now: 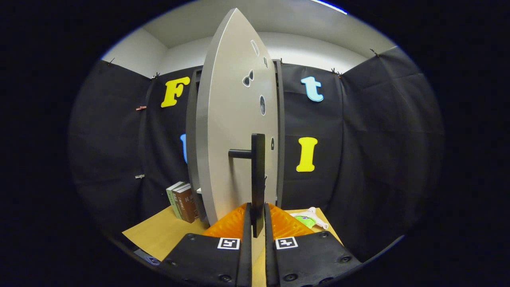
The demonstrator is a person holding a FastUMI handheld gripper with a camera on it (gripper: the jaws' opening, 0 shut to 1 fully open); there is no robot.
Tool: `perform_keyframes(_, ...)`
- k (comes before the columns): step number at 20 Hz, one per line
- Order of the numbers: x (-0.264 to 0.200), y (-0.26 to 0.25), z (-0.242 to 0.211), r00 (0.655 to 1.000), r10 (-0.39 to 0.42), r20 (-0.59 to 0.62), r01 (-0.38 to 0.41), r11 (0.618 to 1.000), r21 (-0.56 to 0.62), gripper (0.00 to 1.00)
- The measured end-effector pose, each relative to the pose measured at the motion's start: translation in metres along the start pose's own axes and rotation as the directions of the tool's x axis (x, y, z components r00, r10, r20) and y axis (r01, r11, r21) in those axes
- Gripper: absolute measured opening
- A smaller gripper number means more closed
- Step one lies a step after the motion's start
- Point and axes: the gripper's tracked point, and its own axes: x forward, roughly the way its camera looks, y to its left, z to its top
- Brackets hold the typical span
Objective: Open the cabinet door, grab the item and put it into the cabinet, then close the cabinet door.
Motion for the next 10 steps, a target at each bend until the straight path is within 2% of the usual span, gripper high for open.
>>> perform_keyframes(2, -0.004, -0.016, -0.001, 0.999, -0.046, 0.013, 0.046, 0.999, -0.019, 0.18)
perform_keyframes(3, -0.006, -0.025, 0.0, 0.998, -0.068, 0.015, 0.069, 0.997, -0.021, 0.14)
perform_keyframes(8, -0.018, -0.061, -0.004, 0.99, -0.14, -0.008, 0.14, 0.99, 0.024, 0.12)
perform_keyframes(10, -0.023, -0.062, -0.018, 0.99, -0.138, -0.036, 0.139, 0.989, 0.048, 0.12)
